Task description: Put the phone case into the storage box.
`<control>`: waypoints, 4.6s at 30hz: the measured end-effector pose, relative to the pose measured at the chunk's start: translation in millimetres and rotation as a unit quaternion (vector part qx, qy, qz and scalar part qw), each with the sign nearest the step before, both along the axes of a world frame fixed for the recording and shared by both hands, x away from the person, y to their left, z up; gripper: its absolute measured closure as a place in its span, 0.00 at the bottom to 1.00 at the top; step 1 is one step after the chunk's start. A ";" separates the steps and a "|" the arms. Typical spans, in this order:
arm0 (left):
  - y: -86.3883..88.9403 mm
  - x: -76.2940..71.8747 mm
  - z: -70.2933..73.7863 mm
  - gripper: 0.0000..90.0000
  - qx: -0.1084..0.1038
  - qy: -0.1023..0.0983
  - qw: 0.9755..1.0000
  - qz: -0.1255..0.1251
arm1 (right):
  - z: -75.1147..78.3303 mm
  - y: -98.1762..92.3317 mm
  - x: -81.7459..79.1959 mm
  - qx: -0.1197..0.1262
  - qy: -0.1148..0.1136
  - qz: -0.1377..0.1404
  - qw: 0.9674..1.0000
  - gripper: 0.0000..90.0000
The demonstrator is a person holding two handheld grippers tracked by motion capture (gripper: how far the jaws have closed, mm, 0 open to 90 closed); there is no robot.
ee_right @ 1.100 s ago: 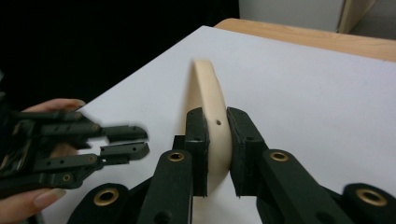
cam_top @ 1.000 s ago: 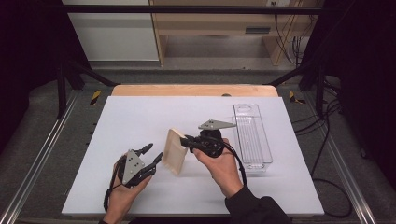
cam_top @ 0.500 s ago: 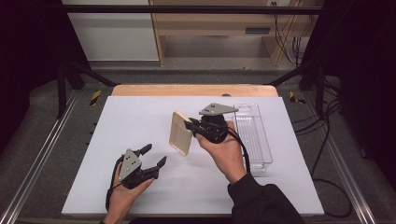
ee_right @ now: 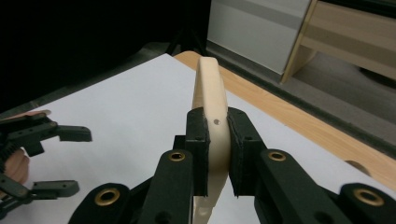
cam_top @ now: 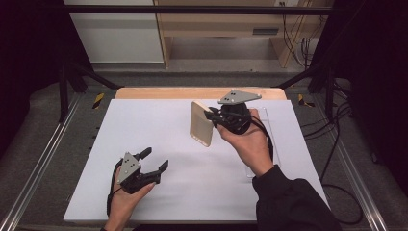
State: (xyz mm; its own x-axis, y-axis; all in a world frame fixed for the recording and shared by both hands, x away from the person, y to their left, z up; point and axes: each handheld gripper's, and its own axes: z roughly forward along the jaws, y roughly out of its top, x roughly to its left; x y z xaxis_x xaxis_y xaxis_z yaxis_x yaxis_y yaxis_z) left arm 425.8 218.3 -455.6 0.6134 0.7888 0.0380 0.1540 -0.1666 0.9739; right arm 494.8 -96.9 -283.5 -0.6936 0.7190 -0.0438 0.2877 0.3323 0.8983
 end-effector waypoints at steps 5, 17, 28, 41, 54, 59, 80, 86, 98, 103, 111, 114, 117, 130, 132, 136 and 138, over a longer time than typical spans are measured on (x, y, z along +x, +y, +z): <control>2.3 0.2 -0.1 0.21 -0.001 0.003 1.000 0.002 | 11.8 -19.1 5.4 0.000 -0.009 -0.011 1.000 0.89; 15.4 2.0 -1.0 0.07 -0.013 0.006 1.000 0.003 | 30.4 -72.2 16.3 -0.010 -0.029 -0.043 0.999 0.89; 29.2 2.9 -2.9 0.06 -0.024 0.003 1.000 0.012 | 41.7 -124.3 20.6 -0.009 -0.041 -0.071 0.997 0.89; 37.2 5.5 -6.2 0.05 -0.030 0.012 0.999 0.006 | 30.5 -157.1 39.5 -0.015 -0.026 -0.085 0.996 0.89; 36.1 6.4 -6.7 0.05 -0.027 0.015 1.000 -0.001 | 16.1 -164.3 51.7 -0.037 -0.006 -0.083 0.996 0.89; 35.6 5.5 -6.4 0.05 -0.023 0.015 1.000 -0.009 | 5.5 -164.3 55.6 -0.044 0.006 -0.084 0.995 0.89; 33.3 6.1 -8.0 0.05 -0.012 0.022 1.000 -0.016 | -52.0 -159.1 98.2 -0.036 0.029 -0.095 0.994 0.89; 32.9 6.0 -8.2 0.05 -0.009 0.023 1.000 -0.018 | -61.0 -158.2 104.8 -0.034 0.033 -0.096 0.994 0.89; 30.8 5.5 -8.4 0.05 -0.001 0.023 0.999 -0.022 | -67.6 -155.5 110.3 -0.033 0.034 -0.094 0.995 0.89; 30.1 5.3 -8.5 0.05 0.001 0.023 0.999 -0.023 | -70.0 -155.1 112.5 -0.030 0.037 -0.096 0.994 0.89; 29.7 5.2 -8.4 0.05 0.002 0.023 0.999 -0.025 | -71.1 -155.9 115.4 -0.028 0.034 -0.099 0.994 0.88; 29.5 5.1 -8.5 0.05 0.004 0.023 0.999 -0.024 | -71.7 -153.7 115.9 -0.031 0.029 -0.103 0.994 0.88; 29.6 5.2 -8.6 0.05 0.004 0.024 0.999 -0.024 | -71.7 -152.1 117.1 -0.034 0.023 -0.104 0.994 0.88; 32.2 5.6 -8.5 0.05 0.003 0.022 1.000 -0.015 | -74.2 -148.9 121.5 -0.046 -0.001 -0.133 0.990 0.87; 32.6 5.5 -8.3 0.05 0.002 0.022 1.000 -0.014 | -74.6 -148.0 122.1 -0.046 -0.004 -0.134 0.990 0.86; 33.1 5.6 -8.1 0.05 0.000 0.021 1.000 -0.013 | -76.1 -147.7 123.3 -0.034 -0.003 -0.140 0.990 0.86; 33.2 5.6 -8.1 0.05 0.000 0.022 1.000 -0.012 | -76.8 -147.4 124.1 -0.035 -0.006 -0.140 0.990 0.86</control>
State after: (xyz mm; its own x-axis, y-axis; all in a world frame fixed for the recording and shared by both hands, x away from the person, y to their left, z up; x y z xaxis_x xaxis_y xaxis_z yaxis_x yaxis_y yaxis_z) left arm 431.4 251.5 -463.7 0.6340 0.7733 0.0108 0.1921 -0.1709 0.9664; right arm 618.9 -244.3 -360.3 -0.4672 0.8775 -0.1078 0.3658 0.3029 0.8800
